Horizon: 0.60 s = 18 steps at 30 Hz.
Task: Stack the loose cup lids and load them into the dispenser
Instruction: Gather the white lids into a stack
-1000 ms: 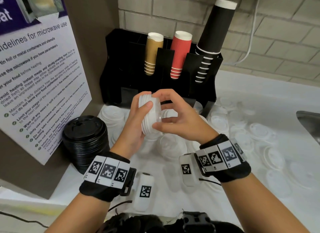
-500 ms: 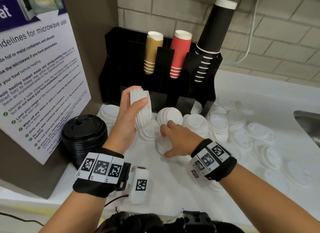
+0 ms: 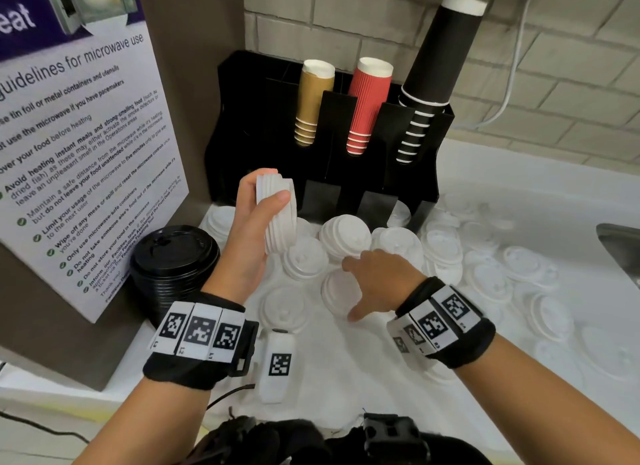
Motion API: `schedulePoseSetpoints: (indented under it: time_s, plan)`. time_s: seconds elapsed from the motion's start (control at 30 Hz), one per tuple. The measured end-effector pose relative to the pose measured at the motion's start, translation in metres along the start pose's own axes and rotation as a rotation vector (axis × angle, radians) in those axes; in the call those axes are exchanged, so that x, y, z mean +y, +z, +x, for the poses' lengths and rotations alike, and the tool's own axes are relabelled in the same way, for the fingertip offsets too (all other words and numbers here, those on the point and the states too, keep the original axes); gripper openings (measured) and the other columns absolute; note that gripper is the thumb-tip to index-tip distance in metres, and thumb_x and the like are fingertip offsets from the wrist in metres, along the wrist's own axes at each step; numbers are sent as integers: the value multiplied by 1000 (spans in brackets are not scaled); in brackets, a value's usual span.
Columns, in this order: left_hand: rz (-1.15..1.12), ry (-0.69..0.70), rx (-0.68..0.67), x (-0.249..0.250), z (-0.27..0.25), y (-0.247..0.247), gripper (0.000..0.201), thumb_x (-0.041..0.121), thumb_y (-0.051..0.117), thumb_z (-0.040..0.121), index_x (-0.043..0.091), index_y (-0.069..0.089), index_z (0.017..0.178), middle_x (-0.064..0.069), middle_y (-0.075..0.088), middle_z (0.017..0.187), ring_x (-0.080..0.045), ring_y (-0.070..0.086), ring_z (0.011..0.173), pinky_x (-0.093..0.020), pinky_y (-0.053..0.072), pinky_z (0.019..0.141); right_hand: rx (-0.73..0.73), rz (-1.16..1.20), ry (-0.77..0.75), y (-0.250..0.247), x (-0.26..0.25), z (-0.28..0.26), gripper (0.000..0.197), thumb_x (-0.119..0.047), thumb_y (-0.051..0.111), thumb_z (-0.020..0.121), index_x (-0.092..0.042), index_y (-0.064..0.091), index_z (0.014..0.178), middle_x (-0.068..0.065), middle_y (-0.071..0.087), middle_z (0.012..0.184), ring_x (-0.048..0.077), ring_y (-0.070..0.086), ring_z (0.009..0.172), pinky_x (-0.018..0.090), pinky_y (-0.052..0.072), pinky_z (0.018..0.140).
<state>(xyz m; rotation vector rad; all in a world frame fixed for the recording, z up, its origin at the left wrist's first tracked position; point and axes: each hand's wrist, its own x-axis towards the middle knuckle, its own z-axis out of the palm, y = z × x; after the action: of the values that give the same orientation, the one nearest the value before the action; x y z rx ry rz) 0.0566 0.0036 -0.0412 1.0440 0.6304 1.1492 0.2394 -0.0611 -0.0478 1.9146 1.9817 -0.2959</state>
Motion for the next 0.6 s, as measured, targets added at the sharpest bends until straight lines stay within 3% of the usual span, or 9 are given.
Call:
schedulePoseSetpoints:
  time_s: [0.2, 0.33, 0.43, 0.53, 0.6]
  plan:
    - [-76, -88, -42, -1, 2, 2, 53, 46, 68, 62, 37, 55, 112, 5, 57, 104, -14, 57, 93, -32, 48, 74, 6, 177, -46, 11, 1, 3, 84, -49, 76, 75, -27, 33, 144, 6, 48, 126, 27, 53, 112, 40, 48, 92]
    - [-123, -152, -64, -7, 0, 5, 74, 42, 72, 56, 30, 48, 125, -1, 54, 117, -23, 53, 110, -33, 48, 84, -18, 254, -98, 10, 4, 2, 72, -45, 73, 79, -35, 37, 140, 2, 43, 118, 25, 53, 104, 38, 48, 91]
    - [-163, -160, -71, -8, 0, 8, 73, 36, 72, 56, 29, 47, 124, -2, 53, 117, -28, 51, 113, -34, 48, 84, 9, 415, -133, -1, 15, -4, 67, -41, 74, 77, -41, 40, 135, 0, 45, 117, 22, 52, 105, 36, 47, 93]
    - [-201, -172, -57, -8, 2, 9, 60, 30, 65, 67, 27, 47, 125, -2, 53, 110, -27, 51, 106, -32, 49, 75, 164, 725, -192, -15, 27, -13, 60, -33, 79, 75, -43, 47, 126, -3, 51, 119, 15, 51, 109, 27, 47, 93]
    - [-205, -183, -48, -9, 2, 10, 58, 29, 59, 72, 24, 46, 128, -3, 54, 107, -25, 54, 99, -29, 51, 70, 292, 981, -223, -20, 29, -21, 57, -23, 81, 75, -39, 50, 120, -18, 54, 113, 7, 55, 106, 16, 49, 83]
